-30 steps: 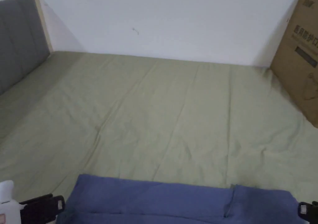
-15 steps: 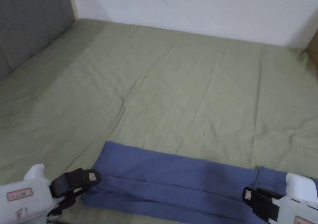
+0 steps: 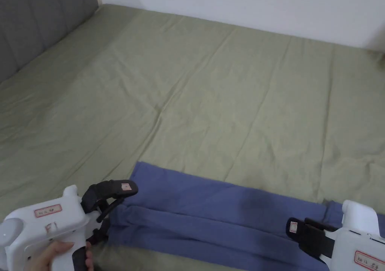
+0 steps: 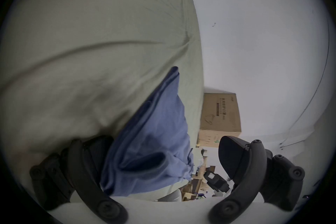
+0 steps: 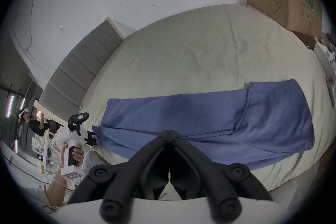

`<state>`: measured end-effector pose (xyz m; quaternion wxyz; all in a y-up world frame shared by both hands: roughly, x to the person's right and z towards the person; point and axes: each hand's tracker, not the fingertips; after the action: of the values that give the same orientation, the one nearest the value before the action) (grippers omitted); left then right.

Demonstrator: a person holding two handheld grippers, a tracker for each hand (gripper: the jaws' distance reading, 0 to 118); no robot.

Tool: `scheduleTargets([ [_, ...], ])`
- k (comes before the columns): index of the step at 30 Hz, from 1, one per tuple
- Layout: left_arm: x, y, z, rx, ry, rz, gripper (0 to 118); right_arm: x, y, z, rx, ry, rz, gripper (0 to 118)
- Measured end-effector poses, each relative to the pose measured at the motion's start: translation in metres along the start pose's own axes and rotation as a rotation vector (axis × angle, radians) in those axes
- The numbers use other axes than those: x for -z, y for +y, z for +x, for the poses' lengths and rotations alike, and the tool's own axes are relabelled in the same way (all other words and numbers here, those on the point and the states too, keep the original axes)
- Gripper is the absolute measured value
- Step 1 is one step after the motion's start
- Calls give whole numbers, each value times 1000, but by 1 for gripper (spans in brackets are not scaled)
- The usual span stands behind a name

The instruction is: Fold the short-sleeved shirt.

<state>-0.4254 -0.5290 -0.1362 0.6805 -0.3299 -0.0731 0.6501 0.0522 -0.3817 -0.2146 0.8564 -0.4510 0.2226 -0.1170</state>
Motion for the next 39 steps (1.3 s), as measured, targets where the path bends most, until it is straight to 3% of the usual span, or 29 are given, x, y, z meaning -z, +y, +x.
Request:
scheduleTargets([
  [1,4,2,-1,17,28,-11,107,1,-1,-1,2,-1,-2,0],
  [2,5,2,4,39,46,-28,91,2,-1,-2,4,0,-3,0],
  [3,3,2,8,58,96,-13,31,3,-2,-2,7,1,-5,0],
  [4,6,3,8,81,158,8,6,3,-2,-1,9,6,-7,0],
  [6,16,1,-3,11,250,24,6,4,-4,-2,10,6,-13,0],
  [8,14,-1,-5,-81,99,24,6,3,-5,1,10,-1,-19,0],
  [10,11,-1,9,-31,145,27,6,-3,-8,4,19,-2,-9,0],
  [13,13,-9,46,135,295,58,6,-12,-10,17,63,3,0,0],
  [17,41,-35,121,336,185,56,6,-29,-14,35,102,-28,36,0],
  [22,131,-109,216,845,260,-157,6,-58,-25,65,175,-55,97,0],
  [24,176,-145,218,1010,263,-312,6,-68,-32,79,211,-78,115,0],
  [29,253,-223,182,1031,254,-599,7,-86,-52,120,361,-95,148,0],
  [30,264,-230,173,1048,295,-608,14,-89,-56,127,390,-99,154,0],
  [31,273,-232,164,1070,337,-589,32,-92,-59,132,401,-105,160,0],
  [33,277,-234,152,1046,388,-545,95,-96,-64,136,404,-115,162,0],
  [34,277,-229,149,1005,370,-528,105,-98,-66,138,405,-120,161,0],
  [39,239,-198,169,834,244,-422,106,-97,-72,142,407,-130,151,0],
])
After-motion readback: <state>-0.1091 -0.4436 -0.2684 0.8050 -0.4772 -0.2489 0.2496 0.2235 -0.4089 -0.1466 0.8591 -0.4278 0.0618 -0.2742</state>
